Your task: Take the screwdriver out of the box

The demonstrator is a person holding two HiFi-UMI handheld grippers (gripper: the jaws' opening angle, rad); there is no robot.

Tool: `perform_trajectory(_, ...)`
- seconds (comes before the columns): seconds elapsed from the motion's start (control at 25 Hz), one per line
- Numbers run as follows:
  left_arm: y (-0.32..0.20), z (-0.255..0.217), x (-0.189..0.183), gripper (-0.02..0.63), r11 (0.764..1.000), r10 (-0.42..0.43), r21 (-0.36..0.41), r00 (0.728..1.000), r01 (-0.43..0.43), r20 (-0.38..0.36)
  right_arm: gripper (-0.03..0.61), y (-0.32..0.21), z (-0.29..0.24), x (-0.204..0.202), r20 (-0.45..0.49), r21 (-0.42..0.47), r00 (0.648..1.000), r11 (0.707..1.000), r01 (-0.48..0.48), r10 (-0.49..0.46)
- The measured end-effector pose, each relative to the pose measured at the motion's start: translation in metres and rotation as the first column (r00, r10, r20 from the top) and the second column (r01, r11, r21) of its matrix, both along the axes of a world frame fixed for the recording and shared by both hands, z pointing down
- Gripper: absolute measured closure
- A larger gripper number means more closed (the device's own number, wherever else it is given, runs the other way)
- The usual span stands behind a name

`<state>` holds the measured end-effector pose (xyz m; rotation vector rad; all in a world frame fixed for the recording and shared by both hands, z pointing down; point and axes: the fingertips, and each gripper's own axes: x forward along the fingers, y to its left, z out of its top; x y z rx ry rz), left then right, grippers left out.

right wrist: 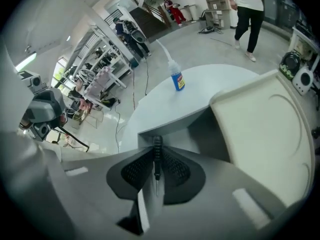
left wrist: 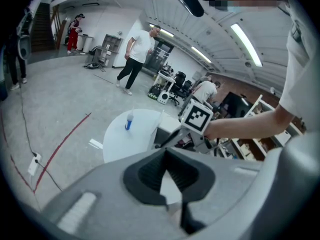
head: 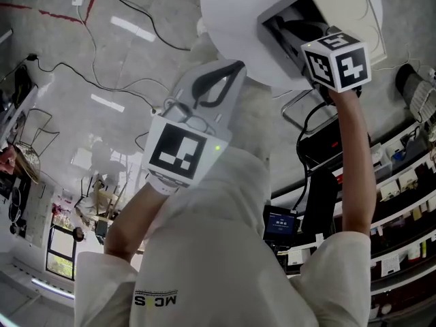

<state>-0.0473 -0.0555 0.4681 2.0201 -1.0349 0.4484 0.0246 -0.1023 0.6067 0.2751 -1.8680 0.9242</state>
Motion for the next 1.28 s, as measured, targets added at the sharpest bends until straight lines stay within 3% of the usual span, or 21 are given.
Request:
perform_trajectory(0.28,-0.004,-0.013,0.009,0.612,0.998,0.052,0.025,0.999,-0.052,0.004,0.529,-0.011,-0.035,0.014,0.052,0.129,0.986,0.978,-0.166,0.16)
perform_trajectory(0.6,-0.008,-0.047,0.016,0.612,0.992,0.102,0.077,0.995,-0.103,0.018,0.529,-0.023,-0.097,0.029,0.136,0.289,0.945,0.9,-0.326,0.298)
perform_trajectory(0.88,-0.022,-0.091,0.026,0.612,0.982,0.124,0.142,0.992,-0.128,0.036,0.529,-0.032,-0.167,0.05,0.243,0.383,0.881,0.795,-0.471,0.405)
perform_trajectory(1.28,0.0,-0.165,0.009,0.612,0.965,0.119,0.232,0.992,-0.124,0.037,0.529,0.001,-0.292,0.067,0.408,0.491,0.766,0.587,-0.643,0.497)
